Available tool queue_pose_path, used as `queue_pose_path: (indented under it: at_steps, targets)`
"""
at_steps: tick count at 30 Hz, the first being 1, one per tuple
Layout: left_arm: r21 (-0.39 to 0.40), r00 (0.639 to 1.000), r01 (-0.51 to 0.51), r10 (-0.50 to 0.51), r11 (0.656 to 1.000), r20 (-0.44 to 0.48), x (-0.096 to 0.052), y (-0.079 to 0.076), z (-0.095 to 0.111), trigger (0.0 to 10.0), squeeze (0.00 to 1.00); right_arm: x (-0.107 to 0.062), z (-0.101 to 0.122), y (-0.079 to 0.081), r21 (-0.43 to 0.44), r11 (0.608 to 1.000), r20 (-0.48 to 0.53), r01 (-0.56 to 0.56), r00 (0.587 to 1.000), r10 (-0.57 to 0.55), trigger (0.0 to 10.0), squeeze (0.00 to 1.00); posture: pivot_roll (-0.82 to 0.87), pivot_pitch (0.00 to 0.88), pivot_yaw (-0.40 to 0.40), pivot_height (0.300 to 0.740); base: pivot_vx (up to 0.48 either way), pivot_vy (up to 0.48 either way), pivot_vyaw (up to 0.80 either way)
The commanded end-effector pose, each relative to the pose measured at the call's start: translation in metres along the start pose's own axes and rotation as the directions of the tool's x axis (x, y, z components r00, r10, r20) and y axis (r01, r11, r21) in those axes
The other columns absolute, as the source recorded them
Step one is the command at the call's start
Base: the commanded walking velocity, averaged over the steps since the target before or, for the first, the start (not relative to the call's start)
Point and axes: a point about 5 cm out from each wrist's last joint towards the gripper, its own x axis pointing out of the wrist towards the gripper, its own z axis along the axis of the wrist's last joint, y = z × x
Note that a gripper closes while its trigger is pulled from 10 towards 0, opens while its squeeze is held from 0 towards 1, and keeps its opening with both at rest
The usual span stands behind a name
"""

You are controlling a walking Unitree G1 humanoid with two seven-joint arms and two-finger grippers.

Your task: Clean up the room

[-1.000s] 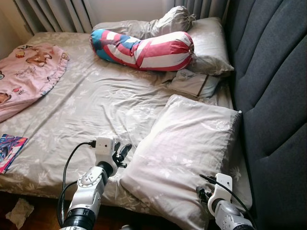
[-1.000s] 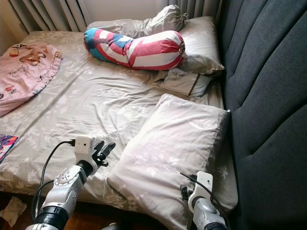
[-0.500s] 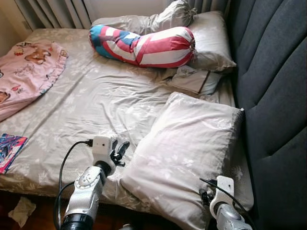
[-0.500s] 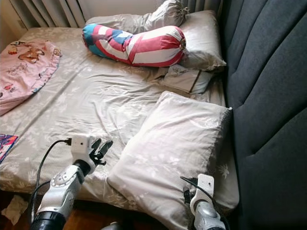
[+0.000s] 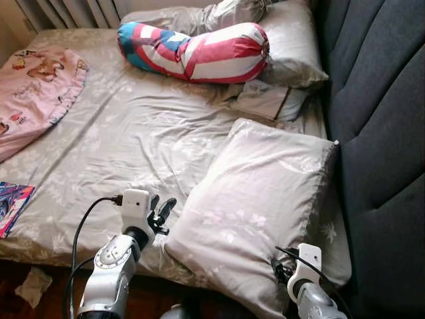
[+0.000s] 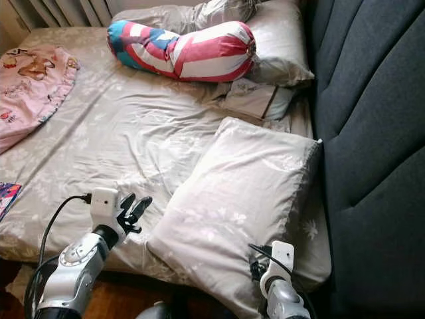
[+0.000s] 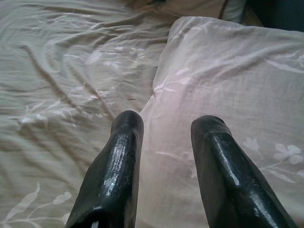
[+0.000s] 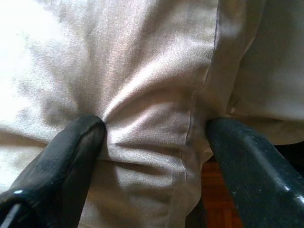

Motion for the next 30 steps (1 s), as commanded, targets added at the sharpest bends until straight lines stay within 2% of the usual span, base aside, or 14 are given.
queue_pose_path:
  at_steps: [1, 5, 6, 7, 8, 16, 30]
  targets:
    - [0.002, 1.0, -0.017, 0.017, 1.0, -0.019, -0.007, 0.004, -0.001, 10.0, 0.0, -0.003, -0.019, 0.005, 0.021, 1.0, -0.067, -0.016, 0.998, 0.017, 10.0, 0.0, 0.04, 0.259, 0.087, 0.74, 0.0, 0.0, 0.0]
    - [0.01, 0.999, -0.017, 0.017, 1.0, -0.027, -0.012, 0.005, 0.001, 10.0, 0.0, -0.004, -0.026, 0.007, 0.02, 1.0, -0.088, -0.016, 0.996, 0.018, 10.0, 0.0, 0.06, 0.265, 0.099, 0.74, 0.0, 0.0, 0.0]
    - [0.012, 0.999, -0.023, 0.023, 1.0, -0.03, -0.013, 0.008, 0.003, 10.0, 0.0, -0.005, -0.03, 0.009, 0.016, 1.0, -0.099, -0.015, 0.995, 0.016, 0.4, 0.0, 0.07, 0.267, 0.1, 0.74, 0.0, 0.0, 0.0]
    - [0.012, 0.999, -0.025, 0.025, 1.0, -0.033, -0.013, 0.009, 0.004, 10.0, 0.0, -0.005, -0.031, 0.009, 0.014, 1.0, -0.101, -0.015, 0.995, 0.016, 0.4, 0.0, 0.07, 0.267, 0.1, 0.74, 0.0, 0.0, 0.0]
    - [0.004, 0.999, -0.032, 0.033, 0.999, -0.034, -0.014, 0.011, 0.006, 10.0, 0.0, -0.006, -0.036, 0.012, 0.018, 0.999, -0.108, -0.026, 0.994, 0.028, 0.0, 0.0, 0.08, 0.269, 0.103, 0.74, 0.0, 0.0, 0.0]
    - [-0.013, 0.998, -0.039, 0.039, 0.999, -0.044, -0.016, 0.011, 0.008, 10.0, 0.0, -0.009, -0.045, 0.011, 0.008, 1.0, -0.133, -0.016, 0.991, 0.017, 0.0, 0.0, 0.08, 0.268, 0.105, 0.74, 0.0, 0.0, 0.0]
    - [-0.033, 0.996, -0.061, 0.059, 0.998, -0.061, -0.013, 0.011, 0.008, 10.0, 0.0, -0.009, -0.043, 0.006, -0.012, 1.0, -0.128, 0.001, 0.992, -0.003, 0.0, 0.0, 0.07, 0.257, 0.101, 0.74, 0.0, 0.0, 0.0]
